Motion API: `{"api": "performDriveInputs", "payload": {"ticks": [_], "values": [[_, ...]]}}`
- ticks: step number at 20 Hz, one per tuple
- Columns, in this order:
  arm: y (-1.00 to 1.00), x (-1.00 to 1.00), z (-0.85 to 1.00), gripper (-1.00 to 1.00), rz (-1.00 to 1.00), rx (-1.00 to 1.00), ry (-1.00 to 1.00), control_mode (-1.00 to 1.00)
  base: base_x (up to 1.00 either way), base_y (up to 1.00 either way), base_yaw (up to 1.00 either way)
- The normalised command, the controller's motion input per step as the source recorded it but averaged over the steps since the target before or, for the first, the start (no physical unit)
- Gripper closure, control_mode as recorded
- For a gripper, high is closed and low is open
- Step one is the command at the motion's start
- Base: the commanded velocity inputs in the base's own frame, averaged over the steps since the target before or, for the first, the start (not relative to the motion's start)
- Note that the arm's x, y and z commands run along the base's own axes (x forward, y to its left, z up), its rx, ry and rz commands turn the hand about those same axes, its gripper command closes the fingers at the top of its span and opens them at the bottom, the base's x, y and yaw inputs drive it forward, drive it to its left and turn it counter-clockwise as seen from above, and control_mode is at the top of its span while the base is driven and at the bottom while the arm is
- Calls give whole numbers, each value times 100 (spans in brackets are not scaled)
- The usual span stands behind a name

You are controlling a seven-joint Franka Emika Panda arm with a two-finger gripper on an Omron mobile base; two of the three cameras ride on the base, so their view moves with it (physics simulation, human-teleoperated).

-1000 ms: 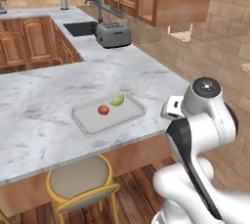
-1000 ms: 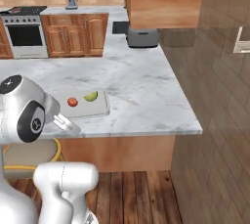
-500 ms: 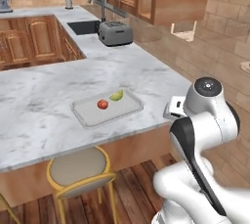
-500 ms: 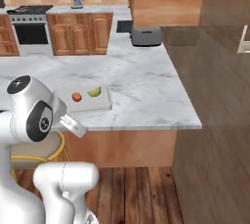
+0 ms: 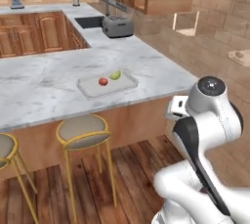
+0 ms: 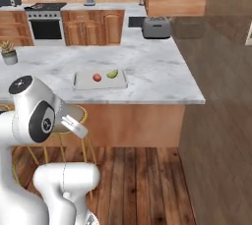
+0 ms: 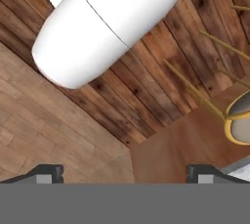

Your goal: Place the cold items (peach and lemon wedge) from the fridge in one tupperware on the dining counter. Place the warm items (kebab skewer and hot dog) in the stove area in another tupperware.

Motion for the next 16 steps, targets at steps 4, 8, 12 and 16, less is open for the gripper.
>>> {"api": "performDriveInputs", "payload": {"ticks": [4,8,12,16], "values": [[0,0,0,-100,0,0,0,100,-24,100,-5],[0,0,0,-100,0,0,0,100,0,100,-17],[0,0,0,-100,0,0,0,100,0,100,-20],[0,0,0,-100,0,0,0,100,0,100,-18]]}}
